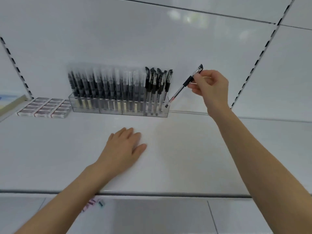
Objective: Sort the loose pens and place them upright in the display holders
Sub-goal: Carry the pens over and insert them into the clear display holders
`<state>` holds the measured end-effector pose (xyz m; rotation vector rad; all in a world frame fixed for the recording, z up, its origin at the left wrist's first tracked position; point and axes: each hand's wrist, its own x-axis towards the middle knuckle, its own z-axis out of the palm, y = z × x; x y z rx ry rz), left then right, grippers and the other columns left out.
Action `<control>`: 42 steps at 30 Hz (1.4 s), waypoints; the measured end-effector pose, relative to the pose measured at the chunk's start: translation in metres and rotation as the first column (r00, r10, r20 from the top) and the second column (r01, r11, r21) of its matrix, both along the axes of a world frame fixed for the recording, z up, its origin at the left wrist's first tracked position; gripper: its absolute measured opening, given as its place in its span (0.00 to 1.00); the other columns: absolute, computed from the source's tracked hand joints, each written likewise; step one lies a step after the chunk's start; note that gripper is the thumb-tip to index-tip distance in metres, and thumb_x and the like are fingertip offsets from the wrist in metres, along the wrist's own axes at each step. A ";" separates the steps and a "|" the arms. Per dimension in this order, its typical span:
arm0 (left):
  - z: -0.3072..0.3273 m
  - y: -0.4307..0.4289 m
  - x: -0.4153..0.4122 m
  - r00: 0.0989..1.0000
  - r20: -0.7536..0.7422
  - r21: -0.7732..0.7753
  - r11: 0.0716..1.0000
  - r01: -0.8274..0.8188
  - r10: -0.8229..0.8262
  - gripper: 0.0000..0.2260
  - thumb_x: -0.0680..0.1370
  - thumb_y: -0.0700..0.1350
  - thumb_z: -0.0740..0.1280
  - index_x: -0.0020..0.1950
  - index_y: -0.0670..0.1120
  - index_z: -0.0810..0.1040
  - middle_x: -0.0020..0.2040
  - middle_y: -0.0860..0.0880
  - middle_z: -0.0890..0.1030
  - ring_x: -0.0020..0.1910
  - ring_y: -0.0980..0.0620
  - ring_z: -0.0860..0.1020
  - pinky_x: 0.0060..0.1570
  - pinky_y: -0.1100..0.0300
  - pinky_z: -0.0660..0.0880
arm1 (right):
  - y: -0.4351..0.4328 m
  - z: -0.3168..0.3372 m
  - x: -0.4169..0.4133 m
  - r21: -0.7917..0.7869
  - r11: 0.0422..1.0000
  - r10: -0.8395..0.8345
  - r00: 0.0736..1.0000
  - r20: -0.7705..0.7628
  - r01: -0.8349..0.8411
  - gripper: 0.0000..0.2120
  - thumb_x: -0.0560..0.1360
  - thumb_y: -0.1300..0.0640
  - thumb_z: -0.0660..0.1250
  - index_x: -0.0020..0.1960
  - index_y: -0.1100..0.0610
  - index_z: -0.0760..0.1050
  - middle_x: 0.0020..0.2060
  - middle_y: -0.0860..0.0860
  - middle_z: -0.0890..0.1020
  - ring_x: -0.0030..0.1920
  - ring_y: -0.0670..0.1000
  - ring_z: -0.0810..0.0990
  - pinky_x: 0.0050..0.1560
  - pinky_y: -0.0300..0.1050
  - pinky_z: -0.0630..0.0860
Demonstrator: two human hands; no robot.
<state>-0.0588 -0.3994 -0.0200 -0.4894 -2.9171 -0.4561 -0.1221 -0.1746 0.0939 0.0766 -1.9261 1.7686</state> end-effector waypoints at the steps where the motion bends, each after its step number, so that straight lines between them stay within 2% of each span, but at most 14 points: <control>1: -0.001 0.000 0.000 1.000 -0.005 -0.007 1.000 -0.007 0.007 0.27 0.72 0.58 0.51 0.51 0.40 0.80 0.51 0.38 0.81 0.52 0.37 0.79 0.51 0.43 0.74 | 0.001 0.002 -0.005 0.033 0.999 -0.004 1.000 -0.028 0.005 0.06 0.74 0.61 0.66 0.41 0.53 0.72 0.34 0.51 0.81 0.33 0.44 0.83 0.41 0.40 0.80; 5: -0.001 0.001 0.001 0.999 -0.016 0.036 0.998 -0.042 0.043 0.36 0.69 0.64 0.45 0.64 0.44 0.74 0.67 0.41 0.72 0.69 0.40 0.67 0.66 0.46 0.62 | -0.006 0.007 -0.024 0.168 0.986 0.025 0.995 -0.095 -0.009 0.08 0.75 0.61 0.65 0.40 0.51 0.71 0.35 0.50 0.80 0.34 0.45 0.82 0.40 0.38 0.79; 7: -0.001 0.001 0.001 0.998 0.005 0.039 0.997 -0.059 0.059 0.38 0.67 0.66 0.42 0.67 0.46 0.71 0.71 0.44 0.68 0.72 0.43 0.63 0.69 0.49 0.58 | -0.012 0.007 -0.030 0.221 0.975 0.051 0.993 -0.107 -0.027 0.09 0.75 0.61 0.65 0.39 0.49 0.71 0.35 0.49 0.79 0.34 0.45 0.82 0.38 0.35 0.77; 9: -0.002 0.000 0.001 0.998 0.008 0.032 0.998 -0.059 0.059 0.39 0.67 0.67 0.41 0.69 0.48 0.69 0.72 0.46 0.66 0.73 0.46 0.61 0.71 0.51 0.56 | -0.017 0.007 -0.034 0.269 0.963 0.063 0.993 -0.101 -0.034 0.09 0.75 0.60 0.65 0.39 0.49 0.70 0.35 0.50 0.79 0.34 0.46 0.82 0.39 0.37 0.78; 12: -0.003 -0.001 0.002 0.998 0.019 0.036 0.998 -0.059 0.058 0.40 0.66 0.67 0.41 0.69 0.49 0.68 0.73 0.48 0.65 0.73 0.47 0.60 0.71 0.53 0.55 | -0.021 0.010 -0.038 0.351 0.936 0.067 0.993 -0.098 -0.029 0.05 0.75 0.60 0.64 0.42 0.52 0.71 0.34 0.49 0.79 0.37 0.50 0.83 0.45 0.43 0.78; 15: -0.003 -0.001 0.002 0.999 0.014 0.050 0.997 -0.052 0.051 0.39 0.66 0.67 0.41 0.69 0.49 0.69 0.73 0.48 0.65 0.73 0.47 0.60 0.71 0.53 0.55 | -0.023 0.012 -0.039 0.412 0.911 0.071 0.993 -0.096 -0.025 0.02 0.75 0.60 0.63 0.44 0.55 0.72 0.32 0.48 0.78 0.40 0.53 0.83 0.45 0.44 0.77; 21: -0.004 -0.001 0.002 0.999 -0.001 0.072 0.996 -0.050 0.050 0.39 0.66 0.67 0.41 0.68 0.49 0.70 0.72 0.48 0.66 0.73 0.47 0.60 0.70 0.53 0.56 | -0.027 0.003 -0.041 0.490 0.870 0.082 0.996 -0.045 -0.049 0.01 0.75 0.60 0.63 0.45 0.57 0.73 0.37 0.54 0.80 0.41 0.55 0.83 0.46 0.46 0.77; 27: -0.008 -0.003 0.001 0.999 0.004 0.085 0.995 -0.053 0.052 0.39 0.66 0.67 0.42 0.68 0.49 0.70 0.72 0.48 0.66 0.73 0.48 0.60 0.72 0.52 0.56 | -0.031 -0.010 -0.044 0.520 0.852 0.062 0.998 0.002 -0.054 0.04 0.76 0.61 0.63 0.47 0.60 0.74 0.36 0.54 0.79 0.41 0.55 0.82 0.47 0.45 0.76; 36: -0.006 -0.002 0.001 0.998 0.003 0.093 0.994 -0.057 0.057 0.39 0.66 0.67 0.41 0.69 0.51 0.69 0.73 0.49 0.65 0.74 0.49 0.59 0.72 0.52 0.55 | -0.032 -0.020 -0.045 0.504 0.861 0.050 0.998 0.044 -0.066 0.01 0.76 0.59 0.62 0.47 0.56 0.72 0.41 0.54 0.80 0.45 0.56 0.82 0.47 0.42 0.75; 40: -0.006 -0.001 0.002 0.999 0.002 0.117 0.992 -0.042 0.042 0.38 0.66 0.67 0.42 0.68 0.49 0.70 0.72 0.48 0.66 0.73 0.48 0.60 0.71 0.52 0.55 | -0.030 -0.022 -0.043 0.497 0.863 0.056 0.996 0.073 -0.085 0.07 0.76 0.57 0.63 0.52 0.59 0.74 0.43 0.56 0.82 0.47 0.55 0.81 0.45 0.39 0.73; 42: -0.004 -0.001 0.003 0.998 -0.009 0.144 0.988 -0.054 0.056 0.38 0.67 0.66 0.43 0.66 0.48 0.73 0.70 0.47 0.69 0.72 0.47 0.62 0.71 0.52 0.57 | -0.025 -0.021 -0.037 0.529 0.845 0.046 0.996 0.081 -0.083 0.11 0.76 0.56 0.63 0.57 0.59 0.73 0.45 0.56 0.82 0.47 0.52 0.79 0.47 0.39 0.70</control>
